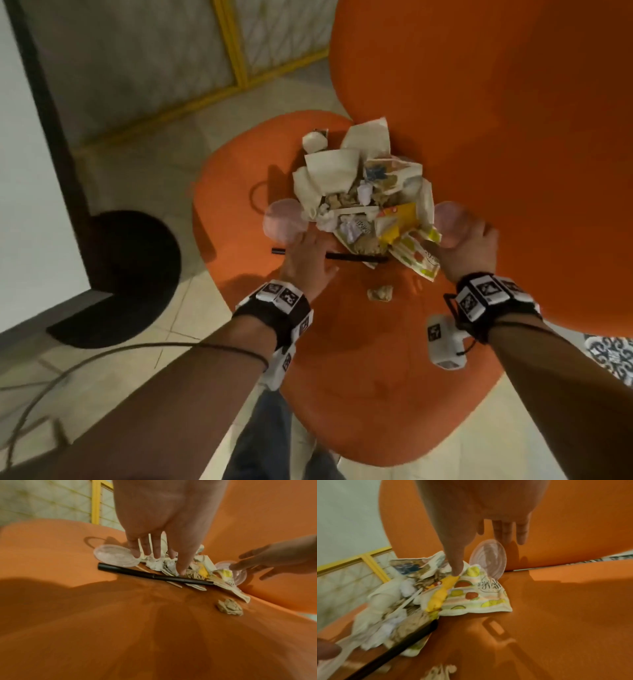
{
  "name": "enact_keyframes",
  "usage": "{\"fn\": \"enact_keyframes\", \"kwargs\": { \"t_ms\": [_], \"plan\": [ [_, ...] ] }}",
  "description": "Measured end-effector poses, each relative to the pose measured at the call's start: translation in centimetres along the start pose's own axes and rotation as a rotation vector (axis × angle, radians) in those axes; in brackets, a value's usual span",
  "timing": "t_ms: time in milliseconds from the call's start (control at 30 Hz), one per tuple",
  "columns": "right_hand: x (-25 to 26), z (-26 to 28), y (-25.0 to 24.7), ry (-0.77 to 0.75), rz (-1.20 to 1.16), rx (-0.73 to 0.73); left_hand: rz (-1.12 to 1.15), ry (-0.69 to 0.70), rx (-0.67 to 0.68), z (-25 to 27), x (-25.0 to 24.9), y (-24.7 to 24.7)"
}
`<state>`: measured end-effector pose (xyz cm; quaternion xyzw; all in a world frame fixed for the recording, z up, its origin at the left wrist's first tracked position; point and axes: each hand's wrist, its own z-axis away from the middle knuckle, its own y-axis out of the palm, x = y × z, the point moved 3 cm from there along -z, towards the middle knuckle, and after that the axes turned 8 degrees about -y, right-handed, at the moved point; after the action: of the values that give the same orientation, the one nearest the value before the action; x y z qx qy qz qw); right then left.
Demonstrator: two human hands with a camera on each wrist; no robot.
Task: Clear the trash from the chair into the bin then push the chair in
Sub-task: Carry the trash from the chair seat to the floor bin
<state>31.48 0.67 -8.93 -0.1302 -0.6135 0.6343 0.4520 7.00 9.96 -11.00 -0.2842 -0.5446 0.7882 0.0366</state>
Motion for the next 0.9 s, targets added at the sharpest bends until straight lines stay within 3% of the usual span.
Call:
{"fn": "enact_keyframes", "kwargs": {
  "t_ms": [167, 333, 433, 567, 700, 767, 900],
  "plan": [
    [-0.3, -1.1, 1.8, 0.063, -0.105, -0.007, -0.226, 0.079, 0.143, -2.8, -1.4, 1.5],
    [0.0, -1.1, 3.0, 0.15, -0.25, -0.016, -0.163, 0.17, 0.128, -2.9, -0.9, 1.2],
    [-0.2, -1.7, 3.0, 0.153, -0.33, -0.049, -0.004, 0.112, 0.052, -2.5, 0.0, -0.1],
    [-0.6, -1.5, 3.0, 0.227, -0.591, -0.051, 0.387, -0.112, -0.2, -3.0, 1.3, -3.9],
    [0.3, -1.0, 3.9, 0.251, -0.685, -0.074, 0.825, -0.647, -0.364, -7.5, 2.6, -5.3],
    [0.7, -0.5, 4.5, 0.221, -0.686, -0.044, 0.819, -0.699, -0.4, -10.3, 2.5, -5.0],
    [-0.1, -0.2, 7.0, 0.264, -0.717, -0.017, 0.612, -0.78, -0.271, -13.8, 1.2, -4.7]
  ]
}}
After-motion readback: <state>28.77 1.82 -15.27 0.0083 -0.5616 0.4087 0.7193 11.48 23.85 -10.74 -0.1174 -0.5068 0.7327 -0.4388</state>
